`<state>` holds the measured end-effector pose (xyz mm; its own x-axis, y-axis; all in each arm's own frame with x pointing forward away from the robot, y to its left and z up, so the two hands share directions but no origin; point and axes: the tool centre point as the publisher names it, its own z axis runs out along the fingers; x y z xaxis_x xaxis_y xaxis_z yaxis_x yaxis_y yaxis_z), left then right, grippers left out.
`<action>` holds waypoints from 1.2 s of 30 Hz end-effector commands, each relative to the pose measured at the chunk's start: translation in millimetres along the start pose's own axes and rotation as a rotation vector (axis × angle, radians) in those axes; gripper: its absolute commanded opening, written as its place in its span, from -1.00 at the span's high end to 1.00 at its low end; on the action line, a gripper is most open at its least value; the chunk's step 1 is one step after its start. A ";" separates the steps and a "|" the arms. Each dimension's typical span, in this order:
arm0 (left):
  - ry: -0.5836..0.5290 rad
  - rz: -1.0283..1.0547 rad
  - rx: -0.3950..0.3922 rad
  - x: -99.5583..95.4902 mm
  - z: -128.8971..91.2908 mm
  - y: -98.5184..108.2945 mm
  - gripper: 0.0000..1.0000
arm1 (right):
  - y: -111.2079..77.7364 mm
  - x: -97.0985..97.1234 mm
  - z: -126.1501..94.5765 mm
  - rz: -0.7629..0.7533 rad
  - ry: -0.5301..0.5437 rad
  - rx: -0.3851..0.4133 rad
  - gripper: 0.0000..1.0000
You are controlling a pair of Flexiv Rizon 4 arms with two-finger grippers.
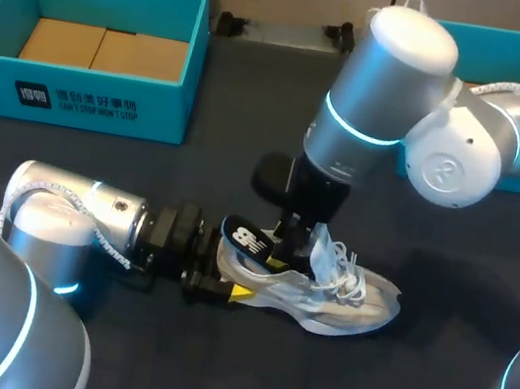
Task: Take the shoe out of the shoebox, open the shoe tongue, remove and reinsert the insole, then place the shoe into the shoebox
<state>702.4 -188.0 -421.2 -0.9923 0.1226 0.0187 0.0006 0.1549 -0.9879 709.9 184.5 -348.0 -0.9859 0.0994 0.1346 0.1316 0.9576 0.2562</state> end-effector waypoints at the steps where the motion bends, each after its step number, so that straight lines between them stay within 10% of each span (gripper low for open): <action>1: -0.001 0.000 -0.002 -2.0 -0.1 2.8 1.00 | 2.5 -1.8 2.2 0.004 -0.001 0.008 -0.22; 20: -0.001 0.000 -0.002 -2.0 -0.1 2.8 1.00 | -0.7 -4.9 9.2 0.017 0.010 0.034 -0.50; 36: -0.001 0.000 -0.002 -2.0 -0.1 2.8 1.00 | -9.7 1.2 4.5 0.052 -0.023 0.031 -0.23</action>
<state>702.7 -188.1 -421.2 -0.9923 0.1224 0.0190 0.0002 0.1549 -0.9879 709.4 176.0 -350.8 -0.9798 0.1494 0.1332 0.1760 0.9599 0.2181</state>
